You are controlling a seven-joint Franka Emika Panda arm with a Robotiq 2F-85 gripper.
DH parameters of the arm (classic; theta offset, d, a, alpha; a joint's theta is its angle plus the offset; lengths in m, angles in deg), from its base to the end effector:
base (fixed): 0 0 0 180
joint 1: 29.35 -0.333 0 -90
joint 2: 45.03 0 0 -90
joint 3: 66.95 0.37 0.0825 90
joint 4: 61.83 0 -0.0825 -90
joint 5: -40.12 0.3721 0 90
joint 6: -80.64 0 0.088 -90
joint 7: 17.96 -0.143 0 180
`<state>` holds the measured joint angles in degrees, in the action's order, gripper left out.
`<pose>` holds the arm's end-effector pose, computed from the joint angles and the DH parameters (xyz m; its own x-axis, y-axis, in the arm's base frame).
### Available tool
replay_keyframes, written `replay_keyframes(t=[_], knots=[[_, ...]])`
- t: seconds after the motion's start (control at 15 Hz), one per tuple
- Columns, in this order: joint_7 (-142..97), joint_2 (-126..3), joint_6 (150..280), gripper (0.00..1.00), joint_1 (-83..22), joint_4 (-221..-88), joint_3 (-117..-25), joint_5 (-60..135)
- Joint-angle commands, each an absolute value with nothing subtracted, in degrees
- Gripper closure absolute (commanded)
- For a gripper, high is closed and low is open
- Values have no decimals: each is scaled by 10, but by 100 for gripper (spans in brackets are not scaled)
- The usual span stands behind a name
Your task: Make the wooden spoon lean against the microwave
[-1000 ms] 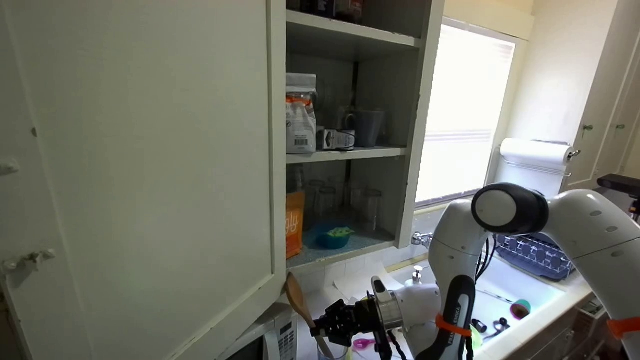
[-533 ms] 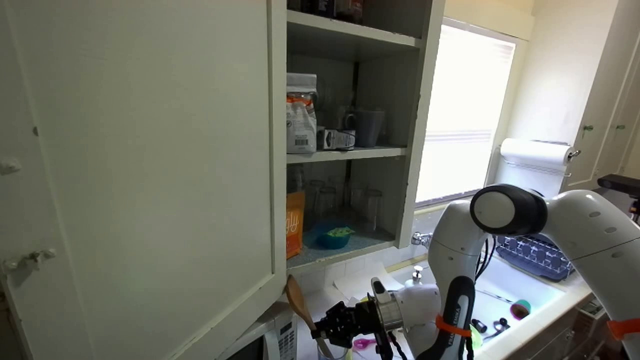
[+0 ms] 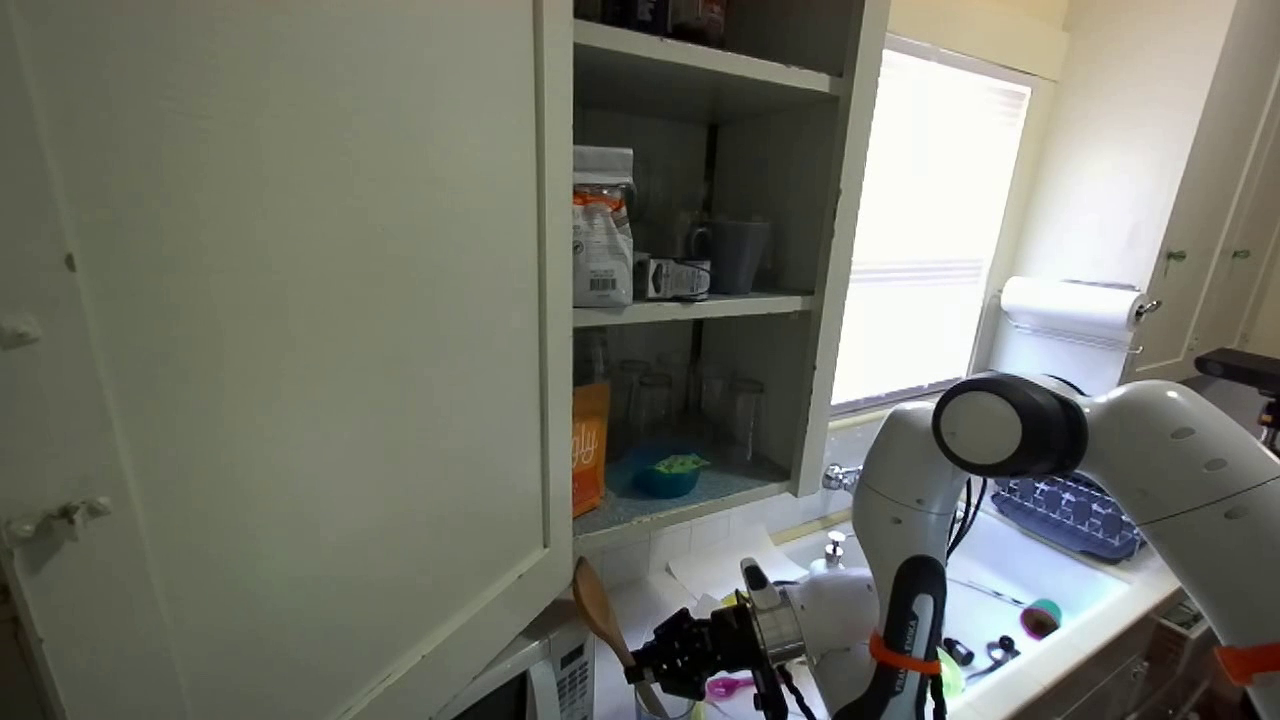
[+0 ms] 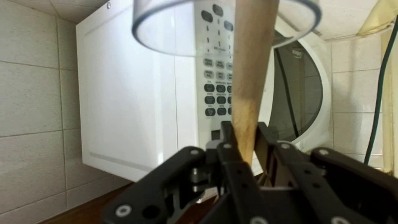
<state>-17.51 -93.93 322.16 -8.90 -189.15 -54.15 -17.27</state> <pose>0.5545 0.0528 0.1958 0.2287 0.2078 0.9511 0.7110 -0.7030 -0.0174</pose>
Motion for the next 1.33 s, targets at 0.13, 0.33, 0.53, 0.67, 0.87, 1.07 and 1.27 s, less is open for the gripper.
replay_keyframes(t=[0.13, 0.33, 0.53, 0.67, 0.87, 1.07, 1.27], knots=[[-212, -941, 3234, 95, -108, -1885, -567, -186], [-217, -942, 3234, 95, -108, -1886, -572, -188], [-214, -948, 3234, 95, -102, -1885, -570, -192], [-216, -949, 3234, 95, -106, -1884, -574, -191], [-218, -949, 3234, 52, -111, -1883, -580, -190], [-220, -948, 3234, 41, -114, -1883, -584, -190], [-221, -946, 3234, 23, -115, -1884, -586, -191]])
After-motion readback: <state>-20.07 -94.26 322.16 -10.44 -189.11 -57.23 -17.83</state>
